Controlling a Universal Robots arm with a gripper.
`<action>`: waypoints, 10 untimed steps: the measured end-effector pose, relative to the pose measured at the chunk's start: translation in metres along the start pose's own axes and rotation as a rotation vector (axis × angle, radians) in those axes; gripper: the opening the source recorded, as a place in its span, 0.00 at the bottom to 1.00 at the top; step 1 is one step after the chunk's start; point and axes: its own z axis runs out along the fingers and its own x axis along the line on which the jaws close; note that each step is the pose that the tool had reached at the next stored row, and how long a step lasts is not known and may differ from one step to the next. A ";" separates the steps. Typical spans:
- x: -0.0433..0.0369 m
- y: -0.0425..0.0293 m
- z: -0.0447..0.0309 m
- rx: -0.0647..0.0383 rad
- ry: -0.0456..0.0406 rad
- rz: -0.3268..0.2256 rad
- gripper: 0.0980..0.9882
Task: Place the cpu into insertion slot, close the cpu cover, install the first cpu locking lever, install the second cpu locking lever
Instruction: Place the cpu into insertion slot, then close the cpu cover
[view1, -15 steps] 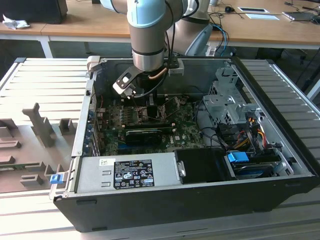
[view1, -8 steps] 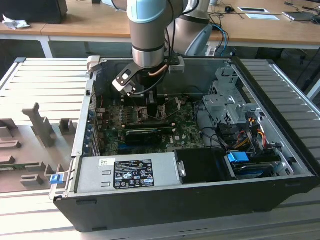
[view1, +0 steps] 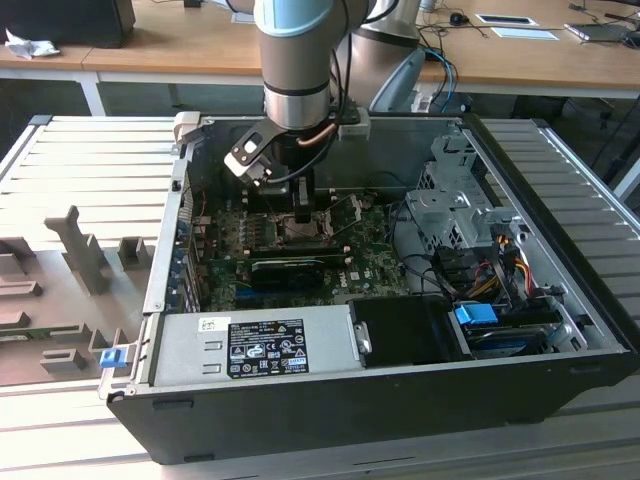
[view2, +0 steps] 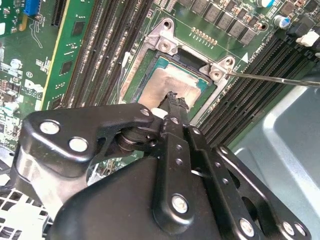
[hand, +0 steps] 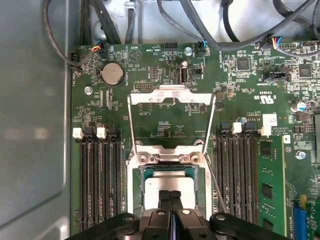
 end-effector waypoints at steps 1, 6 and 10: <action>0.0000 0.0001 -0.0012 0.000 0.0000 0.000 0.01; 0.0001 0.0005 -0.0063 0.000 -0.0001 0.000 0.01; -0.0009 0.0112 -0.0068 0.003 0.0000 0.000 0.01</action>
